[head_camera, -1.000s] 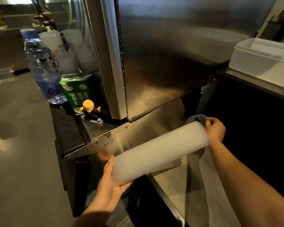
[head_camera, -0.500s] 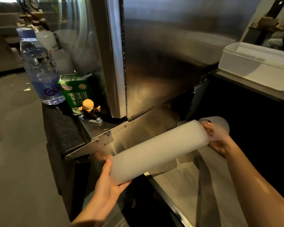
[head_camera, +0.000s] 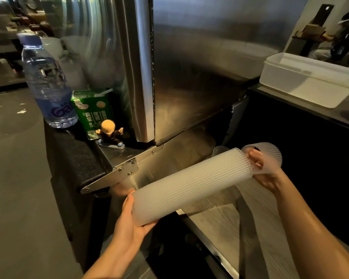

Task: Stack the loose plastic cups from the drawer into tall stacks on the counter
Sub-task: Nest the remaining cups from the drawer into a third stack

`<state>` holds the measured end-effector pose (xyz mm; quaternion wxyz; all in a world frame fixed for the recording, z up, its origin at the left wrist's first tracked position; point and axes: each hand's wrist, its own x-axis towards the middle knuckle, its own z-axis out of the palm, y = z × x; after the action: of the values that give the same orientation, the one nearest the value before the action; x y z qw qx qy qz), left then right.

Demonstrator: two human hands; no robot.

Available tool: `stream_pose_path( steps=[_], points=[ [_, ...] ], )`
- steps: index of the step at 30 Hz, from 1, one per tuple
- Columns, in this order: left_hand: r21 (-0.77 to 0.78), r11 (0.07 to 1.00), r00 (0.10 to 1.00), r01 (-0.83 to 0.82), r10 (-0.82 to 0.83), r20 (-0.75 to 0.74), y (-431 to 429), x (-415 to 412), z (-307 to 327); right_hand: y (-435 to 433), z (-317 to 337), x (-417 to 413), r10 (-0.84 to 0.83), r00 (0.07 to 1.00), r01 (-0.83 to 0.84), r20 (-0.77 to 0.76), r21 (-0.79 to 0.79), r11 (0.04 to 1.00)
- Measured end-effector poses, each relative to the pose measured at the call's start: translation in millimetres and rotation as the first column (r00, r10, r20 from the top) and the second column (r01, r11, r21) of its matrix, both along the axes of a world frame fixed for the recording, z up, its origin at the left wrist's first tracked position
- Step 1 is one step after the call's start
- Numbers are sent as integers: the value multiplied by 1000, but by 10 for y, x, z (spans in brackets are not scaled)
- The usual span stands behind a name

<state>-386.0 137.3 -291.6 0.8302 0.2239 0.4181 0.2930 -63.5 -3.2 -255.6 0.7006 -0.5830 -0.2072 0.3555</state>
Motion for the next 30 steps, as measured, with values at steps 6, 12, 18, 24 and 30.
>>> stream_pose_path(
  steps=[6, 12, 18, 24, 30],
  points=[
    [2, 1000, 1000, 16, -16, -6, -3, -12, 4, 51, 30, -185, 69, 939, -18, 336, -152, 988],
    [14, 1000, 1000, 12, -12, 2, -3, -51, -10, 91, -8, -219, 7, 937, 65, 350, -195, 979],
    [15, 1000, 1000, 2, -3, 8, -4, -62, -29, 3, 86, -240, 69, 880, 28, 470, -196, 980],
    [54, 999, 999, 3, -4, 35, -42, -49, -3, -63, 118, -205, 95, 832, 57, 547, -255, 965],
    [78, 997, 1000, 9, -11, 27, -46, -31, 22, -8, 257, -363, 190, 739, 43, 646, -327, 944]
  ],
)
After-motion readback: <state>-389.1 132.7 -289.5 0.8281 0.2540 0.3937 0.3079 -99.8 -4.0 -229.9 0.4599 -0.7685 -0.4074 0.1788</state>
